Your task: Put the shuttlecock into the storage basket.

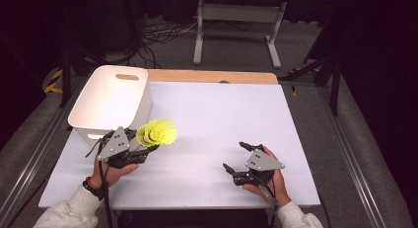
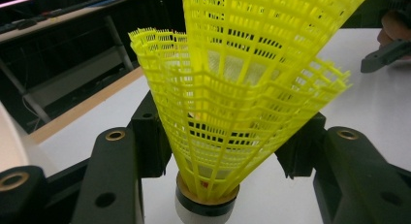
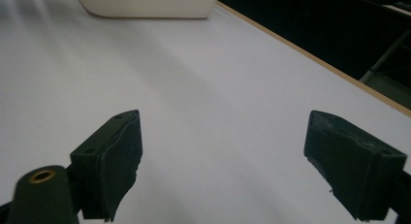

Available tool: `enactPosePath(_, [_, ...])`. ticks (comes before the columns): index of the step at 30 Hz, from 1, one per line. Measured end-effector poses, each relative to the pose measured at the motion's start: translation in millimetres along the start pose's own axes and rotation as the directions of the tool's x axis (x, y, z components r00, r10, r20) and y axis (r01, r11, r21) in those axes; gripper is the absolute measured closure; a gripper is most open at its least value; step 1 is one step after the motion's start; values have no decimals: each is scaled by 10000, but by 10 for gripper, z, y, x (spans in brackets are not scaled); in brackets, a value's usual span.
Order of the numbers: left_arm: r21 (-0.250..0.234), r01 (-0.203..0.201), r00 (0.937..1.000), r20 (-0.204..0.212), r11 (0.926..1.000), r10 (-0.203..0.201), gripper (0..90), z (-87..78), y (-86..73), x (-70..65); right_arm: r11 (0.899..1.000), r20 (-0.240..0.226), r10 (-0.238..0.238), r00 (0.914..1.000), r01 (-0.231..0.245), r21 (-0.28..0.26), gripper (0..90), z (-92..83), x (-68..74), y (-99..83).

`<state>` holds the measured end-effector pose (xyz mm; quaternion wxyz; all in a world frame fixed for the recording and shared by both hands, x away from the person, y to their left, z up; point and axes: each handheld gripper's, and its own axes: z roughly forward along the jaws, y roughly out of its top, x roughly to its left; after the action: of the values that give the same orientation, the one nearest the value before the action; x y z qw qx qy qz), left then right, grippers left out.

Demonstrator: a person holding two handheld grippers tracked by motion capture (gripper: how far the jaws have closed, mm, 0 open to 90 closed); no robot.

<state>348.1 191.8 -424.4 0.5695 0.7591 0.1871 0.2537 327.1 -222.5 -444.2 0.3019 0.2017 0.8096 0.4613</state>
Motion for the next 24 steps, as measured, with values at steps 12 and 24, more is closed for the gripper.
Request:
enactPosePath(12, [-176,46,9996,-291,9998,-51,475,-118,9,56,9999,159,23,9999,-21,-111,151,16,-7,23])
enactPosePath(24, [-525,244,9980,-564,9983,-274,476,-235,57,125,10000,85,4,10000,-4,3,149,16,-6,13])
